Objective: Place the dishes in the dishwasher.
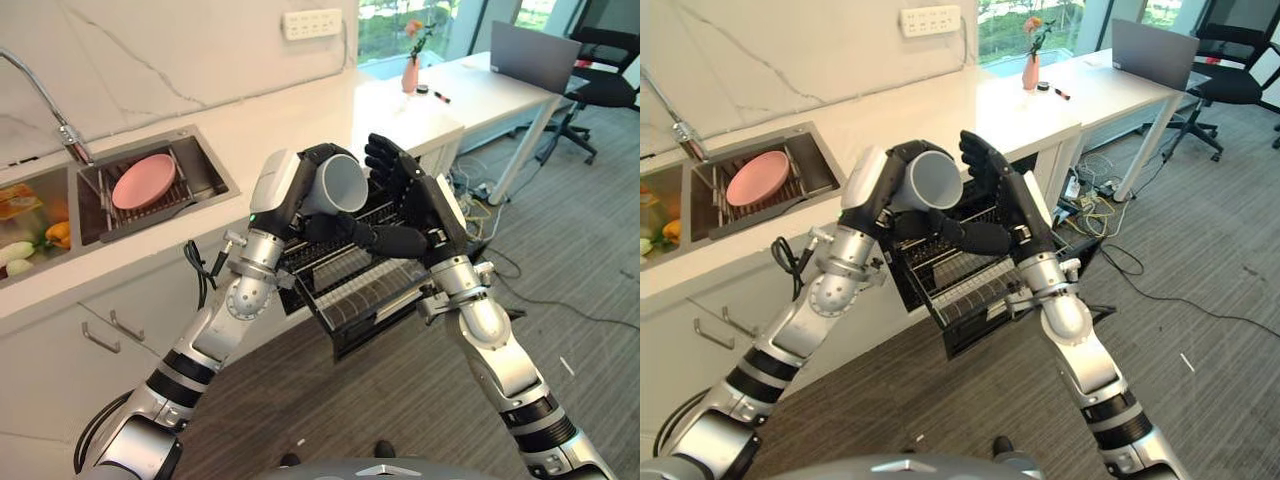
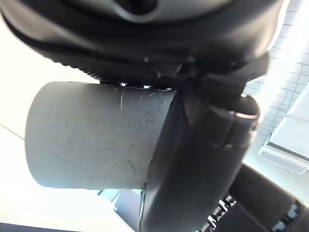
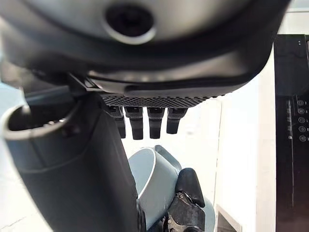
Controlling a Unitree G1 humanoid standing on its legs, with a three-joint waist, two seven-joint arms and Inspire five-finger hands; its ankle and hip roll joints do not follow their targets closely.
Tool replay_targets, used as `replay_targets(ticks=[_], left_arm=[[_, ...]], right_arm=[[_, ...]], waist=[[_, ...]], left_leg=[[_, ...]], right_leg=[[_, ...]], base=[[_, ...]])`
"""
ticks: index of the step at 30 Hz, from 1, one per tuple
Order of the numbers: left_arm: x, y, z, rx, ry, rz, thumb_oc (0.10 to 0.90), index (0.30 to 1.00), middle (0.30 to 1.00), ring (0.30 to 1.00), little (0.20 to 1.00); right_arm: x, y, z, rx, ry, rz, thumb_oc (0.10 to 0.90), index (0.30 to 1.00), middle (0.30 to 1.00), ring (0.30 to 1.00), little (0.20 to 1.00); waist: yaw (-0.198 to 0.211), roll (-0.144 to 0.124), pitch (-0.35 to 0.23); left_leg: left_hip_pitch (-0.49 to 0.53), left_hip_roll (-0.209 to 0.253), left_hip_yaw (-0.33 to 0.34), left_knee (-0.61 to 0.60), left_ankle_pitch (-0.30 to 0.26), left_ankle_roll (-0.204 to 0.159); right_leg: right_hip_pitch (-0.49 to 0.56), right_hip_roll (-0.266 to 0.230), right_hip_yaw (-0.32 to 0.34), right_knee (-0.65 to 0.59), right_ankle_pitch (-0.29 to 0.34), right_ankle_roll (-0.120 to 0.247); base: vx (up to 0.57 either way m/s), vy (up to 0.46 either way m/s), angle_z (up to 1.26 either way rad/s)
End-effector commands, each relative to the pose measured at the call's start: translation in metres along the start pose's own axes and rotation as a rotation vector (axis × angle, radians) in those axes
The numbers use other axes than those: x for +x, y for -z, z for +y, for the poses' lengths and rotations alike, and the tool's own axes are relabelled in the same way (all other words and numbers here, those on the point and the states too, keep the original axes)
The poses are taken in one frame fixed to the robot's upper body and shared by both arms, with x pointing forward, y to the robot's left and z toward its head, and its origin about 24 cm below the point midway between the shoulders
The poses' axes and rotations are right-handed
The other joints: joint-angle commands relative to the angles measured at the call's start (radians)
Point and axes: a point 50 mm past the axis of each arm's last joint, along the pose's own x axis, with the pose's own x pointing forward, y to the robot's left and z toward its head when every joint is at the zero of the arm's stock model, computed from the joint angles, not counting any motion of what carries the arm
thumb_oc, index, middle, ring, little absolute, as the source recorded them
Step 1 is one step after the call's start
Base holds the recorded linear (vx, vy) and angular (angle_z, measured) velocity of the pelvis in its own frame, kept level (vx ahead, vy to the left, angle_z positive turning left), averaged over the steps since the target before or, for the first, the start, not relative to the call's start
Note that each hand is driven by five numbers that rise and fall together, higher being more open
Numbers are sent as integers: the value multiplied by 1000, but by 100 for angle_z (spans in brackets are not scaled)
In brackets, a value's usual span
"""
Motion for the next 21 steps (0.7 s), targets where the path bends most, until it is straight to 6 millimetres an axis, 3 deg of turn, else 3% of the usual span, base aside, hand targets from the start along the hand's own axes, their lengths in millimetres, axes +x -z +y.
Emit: replay_targets(ticks=[1,13,21], left_arm=[[17,-51,12,-29,-61,-289,400,300,300,300,300],[15,-59,9,-206,-25,-277,400,300,300,300,300],[15,-81,-6,-355,84,-344,400,300,300,300,300]], right_arm=[[13,-37,-3,59,43,-201,800,900,900,900,900],[6,-7,-5,271,72,-38,800,900,900,900,900],[10,1,-5,343,102,-9,800,900,900,900,900]], waist=[[26,-40,-74],[35,-51,-76],[44,-54,-75]], left_leg=[[-1,34,-27,6,-62,-37],[-6,32,-38,6,-60,-38],[-11,30,-46,6,-59,-37]], right_leg=[[32,-53,-74,18,-73,69],[33,-55,-88,20,-70,68],[34,-59,-102,21,-70,67]], base=[[0,-5,5],[-2,1,1],[-5,0,5]])
